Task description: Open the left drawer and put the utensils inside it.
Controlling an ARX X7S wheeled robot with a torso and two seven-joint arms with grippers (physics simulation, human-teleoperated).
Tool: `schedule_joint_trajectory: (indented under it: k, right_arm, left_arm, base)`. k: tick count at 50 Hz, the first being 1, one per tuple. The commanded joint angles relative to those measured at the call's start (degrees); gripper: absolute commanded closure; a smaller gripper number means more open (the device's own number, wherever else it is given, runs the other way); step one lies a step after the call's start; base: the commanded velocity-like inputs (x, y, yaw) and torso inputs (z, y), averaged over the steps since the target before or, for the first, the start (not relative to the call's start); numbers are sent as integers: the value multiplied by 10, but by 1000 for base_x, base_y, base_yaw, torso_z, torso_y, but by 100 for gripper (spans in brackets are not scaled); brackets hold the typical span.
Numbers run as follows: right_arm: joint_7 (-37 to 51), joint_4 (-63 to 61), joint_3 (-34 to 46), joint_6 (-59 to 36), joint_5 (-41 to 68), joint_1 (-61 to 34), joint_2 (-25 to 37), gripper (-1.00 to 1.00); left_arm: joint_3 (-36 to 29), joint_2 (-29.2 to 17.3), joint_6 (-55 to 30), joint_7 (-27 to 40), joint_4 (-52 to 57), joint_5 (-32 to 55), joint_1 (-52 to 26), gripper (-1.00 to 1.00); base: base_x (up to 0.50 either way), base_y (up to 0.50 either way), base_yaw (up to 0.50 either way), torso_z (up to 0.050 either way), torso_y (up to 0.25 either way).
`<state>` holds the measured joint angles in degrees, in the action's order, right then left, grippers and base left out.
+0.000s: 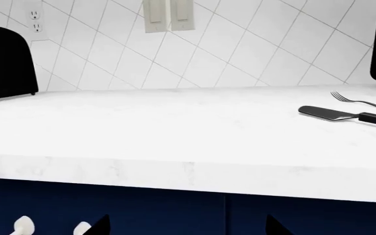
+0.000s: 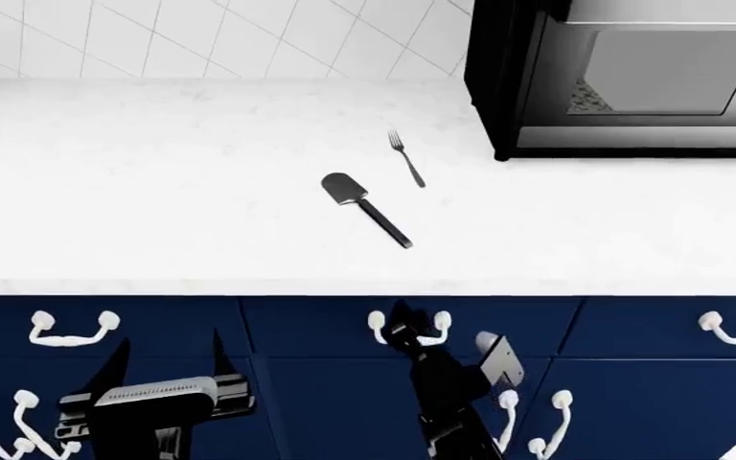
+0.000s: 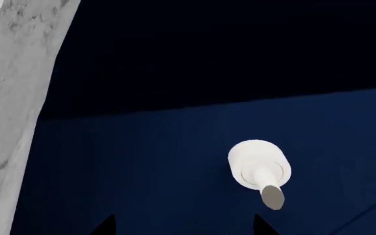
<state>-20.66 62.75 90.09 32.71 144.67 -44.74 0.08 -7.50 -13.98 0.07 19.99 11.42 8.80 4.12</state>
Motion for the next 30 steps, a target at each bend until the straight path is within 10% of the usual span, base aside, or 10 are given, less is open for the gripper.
schedule_joint_trajectory:
  k: [1,2,30]
  right_arm:
    - [-10,-18,30,21,20,-8,-1,-100]
    - [-9,-23,30,37,17,-7,-1,100]
    - [-64,-200,7,126,-4,41,78,100]
  left_arm:
    - [-1,-3,-1,3,4,3,2,-100]
    - [-1,-3,-1,4,4,3,2,-100]
    - [-1,-11,-2,9,5,13,2,-100]
  base:
    - [0,0,0,0,0]
    - [0,0,0,0,0]
    - [0,0,0,1,3]
